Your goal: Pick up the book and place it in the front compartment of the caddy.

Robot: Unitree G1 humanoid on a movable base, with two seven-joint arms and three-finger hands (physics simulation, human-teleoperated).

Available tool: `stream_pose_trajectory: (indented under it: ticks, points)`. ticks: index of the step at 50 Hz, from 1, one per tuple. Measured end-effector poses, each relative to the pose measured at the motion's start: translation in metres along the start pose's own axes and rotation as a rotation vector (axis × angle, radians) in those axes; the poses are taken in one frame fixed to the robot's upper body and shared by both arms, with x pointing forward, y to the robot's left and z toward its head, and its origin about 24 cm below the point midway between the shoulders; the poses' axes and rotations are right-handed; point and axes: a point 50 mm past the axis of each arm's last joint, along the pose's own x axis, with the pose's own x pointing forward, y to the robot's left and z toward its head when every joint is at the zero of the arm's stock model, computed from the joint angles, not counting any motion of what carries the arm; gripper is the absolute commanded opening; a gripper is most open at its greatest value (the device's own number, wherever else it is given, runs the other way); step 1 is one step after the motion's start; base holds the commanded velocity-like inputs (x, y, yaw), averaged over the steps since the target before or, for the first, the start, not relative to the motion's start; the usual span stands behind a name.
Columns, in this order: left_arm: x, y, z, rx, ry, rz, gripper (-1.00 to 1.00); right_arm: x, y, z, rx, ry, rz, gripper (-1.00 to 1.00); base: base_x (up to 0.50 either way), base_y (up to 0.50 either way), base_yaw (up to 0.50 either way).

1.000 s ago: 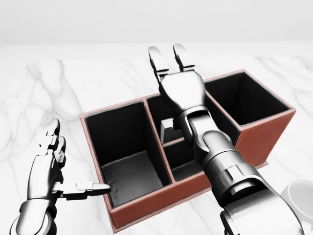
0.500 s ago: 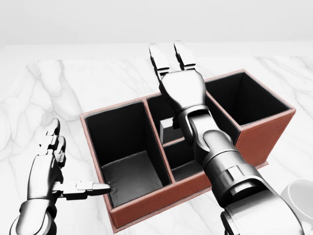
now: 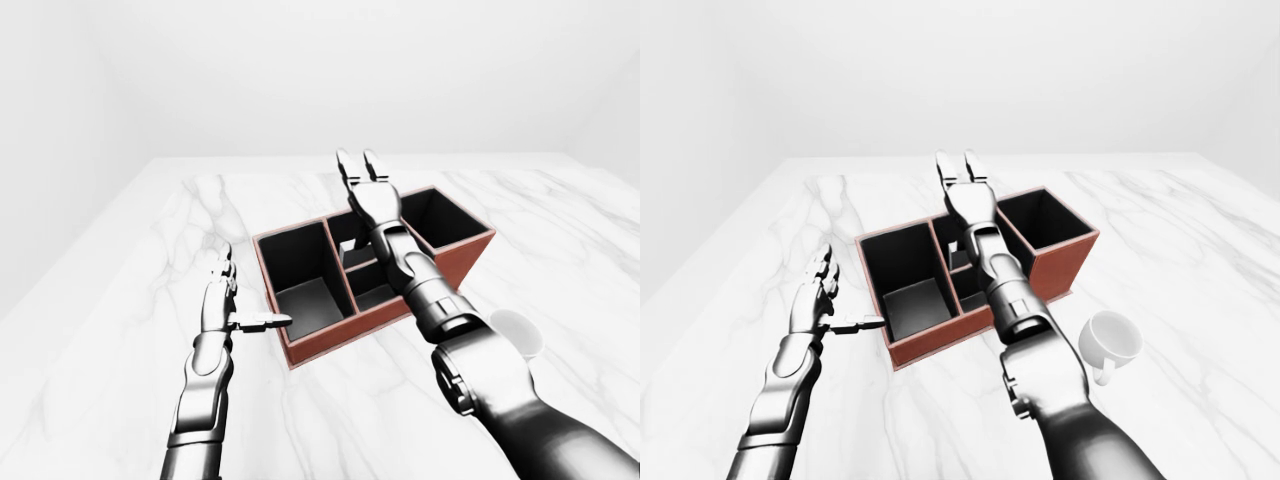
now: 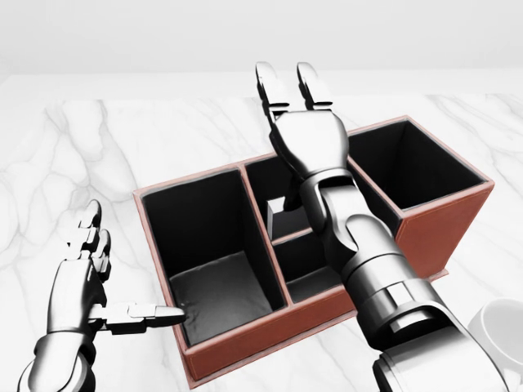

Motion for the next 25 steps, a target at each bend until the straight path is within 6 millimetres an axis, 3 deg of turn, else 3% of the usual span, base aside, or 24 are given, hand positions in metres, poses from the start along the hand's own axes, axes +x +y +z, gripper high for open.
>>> stream_pose_trajectory:
  ticks: [11, 25]
  points:
    - [0.0, 0.0, 0.0, 0.0, -0.001, 0.001, 1.0, -0.002, -0.015, 0.004, 0.154, -0.002, -0.01, 1.0, 0.0, 0.0, 0.0]
    - [-0.001, 0.0, 0.0, 0.001, -0.003, 0.0, 1.0, -0.028, -0.061, 0.025, 0.404, -0.144, -0.071, 1.0, 0.0, 0.0, 0.0]
